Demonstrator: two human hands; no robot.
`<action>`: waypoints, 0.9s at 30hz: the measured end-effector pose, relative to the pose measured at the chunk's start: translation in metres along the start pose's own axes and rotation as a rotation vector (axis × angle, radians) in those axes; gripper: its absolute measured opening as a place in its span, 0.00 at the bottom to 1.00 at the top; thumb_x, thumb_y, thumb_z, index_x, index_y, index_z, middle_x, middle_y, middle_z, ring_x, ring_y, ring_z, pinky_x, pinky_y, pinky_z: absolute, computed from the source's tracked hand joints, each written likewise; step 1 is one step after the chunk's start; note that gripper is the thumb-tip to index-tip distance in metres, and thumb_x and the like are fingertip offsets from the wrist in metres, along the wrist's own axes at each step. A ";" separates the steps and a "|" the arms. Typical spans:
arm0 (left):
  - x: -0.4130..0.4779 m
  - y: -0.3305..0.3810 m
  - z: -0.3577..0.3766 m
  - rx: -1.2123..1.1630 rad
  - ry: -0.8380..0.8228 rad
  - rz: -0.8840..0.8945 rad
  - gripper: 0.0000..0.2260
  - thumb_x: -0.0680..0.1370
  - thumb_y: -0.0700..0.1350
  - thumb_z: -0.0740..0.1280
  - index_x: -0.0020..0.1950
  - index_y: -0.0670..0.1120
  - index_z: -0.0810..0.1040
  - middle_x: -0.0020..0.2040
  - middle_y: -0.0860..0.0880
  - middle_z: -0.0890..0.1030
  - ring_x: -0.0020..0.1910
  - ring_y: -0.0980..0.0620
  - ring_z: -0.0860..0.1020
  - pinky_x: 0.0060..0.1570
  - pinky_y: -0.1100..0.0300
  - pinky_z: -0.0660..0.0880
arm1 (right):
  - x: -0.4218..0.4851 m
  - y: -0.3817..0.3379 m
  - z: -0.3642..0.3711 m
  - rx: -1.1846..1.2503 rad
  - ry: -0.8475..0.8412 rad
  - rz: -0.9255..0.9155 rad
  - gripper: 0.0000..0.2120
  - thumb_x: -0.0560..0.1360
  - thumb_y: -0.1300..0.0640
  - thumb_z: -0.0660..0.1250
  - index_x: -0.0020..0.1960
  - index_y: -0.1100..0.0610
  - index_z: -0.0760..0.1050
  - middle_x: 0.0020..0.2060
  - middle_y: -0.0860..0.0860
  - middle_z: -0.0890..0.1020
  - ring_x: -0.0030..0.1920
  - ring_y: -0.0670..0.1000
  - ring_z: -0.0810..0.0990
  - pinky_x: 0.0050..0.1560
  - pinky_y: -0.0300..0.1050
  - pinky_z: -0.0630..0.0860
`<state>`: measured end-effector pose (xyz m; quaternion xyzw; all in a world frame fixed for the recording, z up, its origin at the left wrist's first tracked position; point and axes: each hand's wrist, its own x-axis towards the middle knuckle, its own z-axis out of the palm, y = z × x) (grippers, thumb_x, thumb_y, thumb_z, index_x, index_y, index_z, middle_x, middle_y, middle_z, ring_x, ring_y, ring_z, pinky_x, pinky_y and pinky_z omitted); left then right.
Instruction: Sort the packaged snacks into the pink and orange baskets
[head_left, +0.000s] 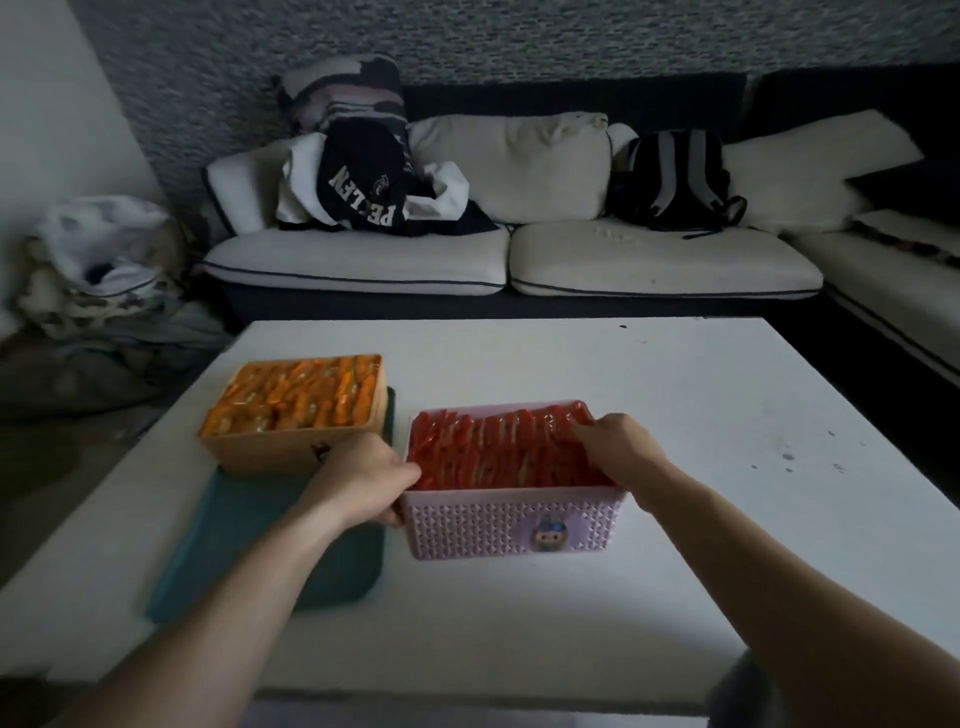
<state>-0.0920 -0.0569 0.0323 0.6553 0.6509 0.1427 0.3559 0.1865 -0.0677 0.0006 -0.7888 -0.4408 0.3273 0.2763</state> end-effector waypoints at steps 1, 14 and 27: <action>-0.009 -0.011 -0.014 -0.007 0.015 -0.035 0.11 0.81 0.45 0.67 0.43 0.42 0.85 0.36 0.50 0.87 0.35 0.53 0.86 0.40 0.56 0.84 | -0.009 -0.007 0.012 0.019 -0.018 -0.021 0.19 0.77 0.41 0.64 0.42 0.58 0.78 0.36 0.53 0.82 0.39 0.56 0.81 0.38 0.46 0.73; -0.054 -0.179 -0.109 -0.043 0.293 -0.342 0.08 0.78 0.47 0.67 0.47 0.43 0.82 0.45 0.43 0.85 0.44 0.43 0.84 0.50 0.45 0.83 | -0.093 -0.100 0.183 0.128 -0.241 -0.176 0.11 0.78 0.52 0.63 0.56 0.55 0.74 0.51 0.54 0.83 0.52 0.56 0.83 0.56 0.56 0.81; -0.016 -0.178 -0.094 0.031 0.383 -0.191 0.25 0.67 0.63 0.64 0.60 0.52 0.79 0.54 0.48 0.82 0.48 0.47 0.82 0.51 0.49 0.81 | -0.069 -0.117 0.199 0.060 -0.155 -0.194 0.24 0.78 0.48 0.63 0.70 0.59 0.70 0.64 0.57 0.78 0.62 0.59 0.78 0.61 0.55 0.77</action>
